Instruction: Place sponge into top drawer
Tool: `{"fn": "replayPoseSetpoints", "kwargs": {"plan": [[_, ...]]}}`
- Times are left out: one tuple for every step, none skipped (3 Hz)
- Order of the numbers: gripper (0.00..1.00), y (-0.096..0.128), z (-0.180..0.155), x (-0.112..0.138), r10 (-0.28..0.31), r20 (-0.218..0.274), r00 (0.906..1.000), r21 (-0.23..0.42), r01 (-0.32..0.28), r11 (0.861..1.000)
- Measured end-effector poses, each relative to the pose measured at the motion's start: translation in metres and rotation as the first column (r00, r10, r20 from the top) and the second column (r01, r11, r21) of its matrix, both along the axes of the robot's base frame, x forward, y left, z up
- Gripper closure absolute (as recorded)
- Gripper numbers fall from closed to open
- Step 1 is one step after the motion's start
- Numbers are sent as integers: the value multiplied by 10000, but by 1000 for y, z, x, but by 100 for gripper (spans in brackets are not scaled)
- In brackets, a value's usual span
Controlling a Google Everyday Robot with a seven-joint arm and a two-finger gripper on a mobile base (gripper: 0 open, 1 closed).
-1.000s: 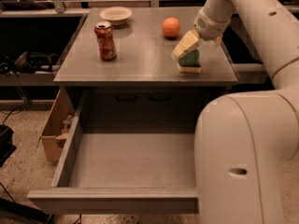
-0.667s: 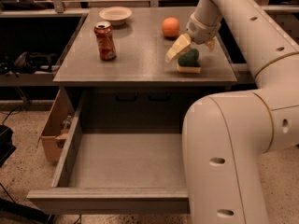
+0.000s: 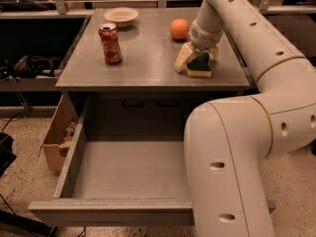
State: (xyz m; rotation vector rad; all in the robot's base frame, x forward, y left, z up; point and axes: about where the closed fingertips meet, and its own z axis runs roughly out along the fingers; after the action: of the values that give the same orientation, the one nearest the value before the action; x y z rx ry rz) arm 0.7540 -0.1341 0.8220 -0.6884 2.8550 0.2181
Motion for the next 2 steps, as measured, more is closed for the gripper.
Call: {"fn": "replayPoseSetpoints", "kwargs": {"plan": [[64, 0, 2, 0, -2, 4, 10000, 0, 2, 10000], [87, 0, 2, 0, -2, 4, 10000, 0, 2, 10000]]}}
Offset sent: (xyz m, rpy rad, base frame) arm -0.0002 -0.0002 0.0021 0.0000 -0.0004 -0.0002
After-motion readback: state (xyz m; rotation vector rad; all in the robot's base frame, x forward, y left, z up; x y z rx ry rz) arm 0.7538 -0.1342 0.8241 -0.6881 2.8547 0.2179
